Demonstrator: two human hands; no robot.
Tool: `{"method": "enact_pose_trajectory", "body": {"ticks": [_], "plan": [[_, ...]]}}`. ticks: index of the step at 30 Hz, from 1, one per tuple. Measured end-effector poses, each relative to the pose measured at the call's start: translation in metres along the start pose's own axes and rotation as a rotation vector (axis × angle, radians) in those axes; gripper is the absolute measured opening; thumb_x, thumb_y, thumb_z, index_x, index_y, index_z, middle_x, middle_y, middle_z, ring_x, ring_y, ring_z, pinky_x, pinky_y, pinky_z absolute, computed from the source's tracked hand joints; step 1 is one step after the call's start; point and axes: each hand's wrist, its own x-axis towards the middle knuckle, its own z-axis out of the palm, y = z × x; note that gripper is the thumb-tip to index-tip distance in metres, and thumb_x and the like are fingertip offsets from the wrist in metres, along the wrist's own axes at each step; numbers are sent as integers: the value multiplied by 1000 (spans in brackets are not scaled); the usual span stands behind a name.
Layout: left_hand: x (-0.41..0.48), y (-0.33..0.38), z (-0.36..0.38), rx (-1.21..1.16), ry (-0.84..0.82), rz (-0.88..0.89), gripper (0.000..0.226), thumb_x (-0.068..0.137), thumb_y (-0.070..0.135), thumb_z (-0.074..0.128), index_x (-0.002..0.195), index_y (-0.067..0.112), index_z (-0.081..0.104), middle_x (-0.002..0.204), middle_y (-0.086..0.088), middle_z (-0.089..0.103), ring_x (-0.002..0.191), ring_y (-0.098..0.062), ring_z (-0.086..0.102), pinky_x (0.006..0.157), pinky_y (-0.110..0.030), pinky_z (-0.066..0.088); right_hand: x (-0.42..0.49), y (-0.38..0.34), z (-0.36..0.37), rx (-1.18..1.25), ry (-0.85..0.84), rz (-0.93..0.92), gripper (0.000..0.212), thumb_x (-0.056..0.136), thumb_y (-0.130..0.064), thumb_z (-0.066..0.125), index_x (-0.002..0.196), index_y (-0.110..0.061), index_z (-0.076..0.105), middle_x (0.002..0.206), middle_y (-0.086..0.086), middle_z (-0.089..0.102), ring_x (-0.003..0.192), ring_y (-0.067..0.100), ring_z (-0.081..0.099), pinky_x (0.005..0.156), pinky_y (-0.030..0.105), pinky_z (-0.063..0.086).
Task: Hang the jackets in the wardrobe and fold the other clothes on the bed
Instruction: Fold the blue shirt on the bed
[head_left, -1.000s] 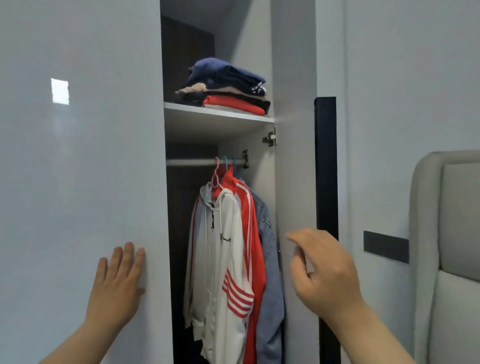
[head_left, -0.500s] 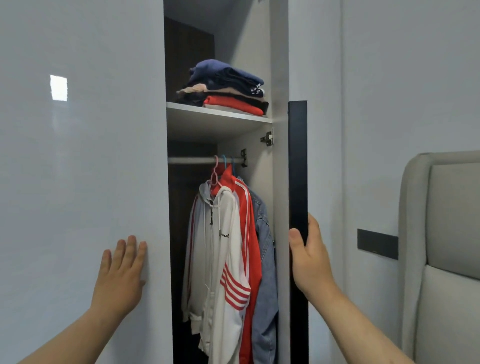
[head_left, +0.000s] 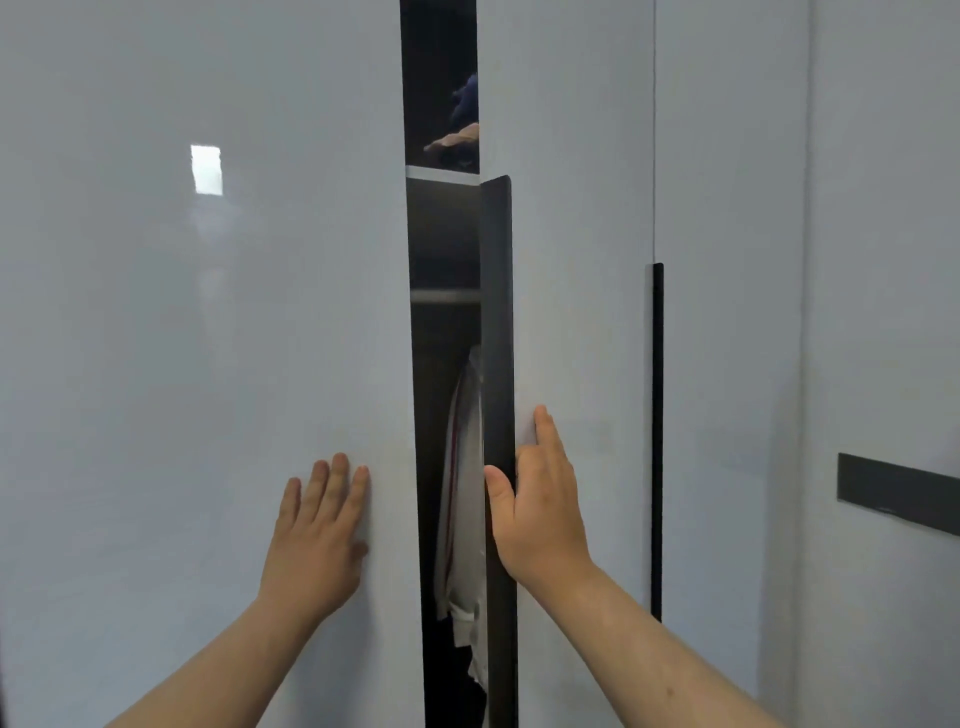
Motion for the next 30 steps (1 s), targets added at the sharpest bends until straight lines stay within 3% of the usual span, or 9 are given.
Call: {"method": "enact_pose_trajectory", "body": {"ticks": [3, 5, 7, 9, 13, 20, 26, 30], "plan": [[-1, -7, 9, 20, 68, 22, 98, 67, 35, 79, 150, 8, 35, 157, -19, 28, 144, -37, 26, 118, -50, 6, 8, -1, 27, -24, 45, -47, 35, 101, -32, 49, 124, -5, 51, 165, 11, 9, 152, 19, 1, 122, 35, 8], [-1, -10, 15, 37, 116, 33, 89, 77, 45, 63, 152, 11, 30, 160, -16, 22, 147, -34, 20, 119, -49, 6, 12, 1, 41, -8, 80, -65, 31, 99, -31, 50, 117, -7, 53, 165, 9, 9, 152, 17, -1, 123, 39, 12], [0, -9, 21, 32, 141, 12, 84, 83, 54, 45, 154, 13, 24, 161, -15, 19, 149, -32, 14, 120, -49, 5, 12, 8, 47, 48, 81, -105, 43, 97, -36, 48, 131, -10, 48, 165, 2, 6, 152, 11, -3, 122, 33, 11], [1, -6, 27, 29, 159, -12, 85, 85, 59, 39, 155, 13, 20, 162, -15, 16, 151, -31, 6, 121, -50, 3, 11, 24, 49, 8, 50, -207, 60, 98, -41, 42, 149, -11, 29, 165, 2, 5, 153, 14, 0, 123, 30, 7], [4, 0, 38, 20, 195, -45, 90, 83, 63, 40, 155, 12, 19, 163, -16, 10, 151, -31, 2, 121, -50, -2, 4, 61, 51, -302, -79, -392, 72, 100, -52, 26, 157, -19, -2, 166, 8, -4, 153, 22, -6, 122, 43, 1], [8, 3, 47, 40, 221, -83, 98, 79, 66, 42, 156, 12, 15, 163, -16, 5, 151, -32, 0, 121, -50, -7, 9, 81, 62, -487, -218, -432, 92, 89, -64, 39, 157, -17, -3, 165, 12, -2, 152, 25, -8, 121, 48, 3], [7, 2, 49, 53, 240, -74, 99, 79, 65, 43, 157, 12, 12, 164, -15, 3, 151, -32, -1, 121, -50, -7, 12, 84, 81, -533, -284, -352, 96, 87, -70, 33, 155, -22, -17, 163, 5, -21, 151, 22, -20, 122, 47, -6], [7, 2, 49, 60, 237, -77, 100, 79, 65, 42, 157, 12, 10, 164, -15, 2, 151, -31, -3, 121, -50, -8, 13, 84, 92, -512, -279, -318, 95, 88, -70, 31, 155, -22, -17, 163, 5, -18, 151, 21, -19, 122, 46, -7]]}}
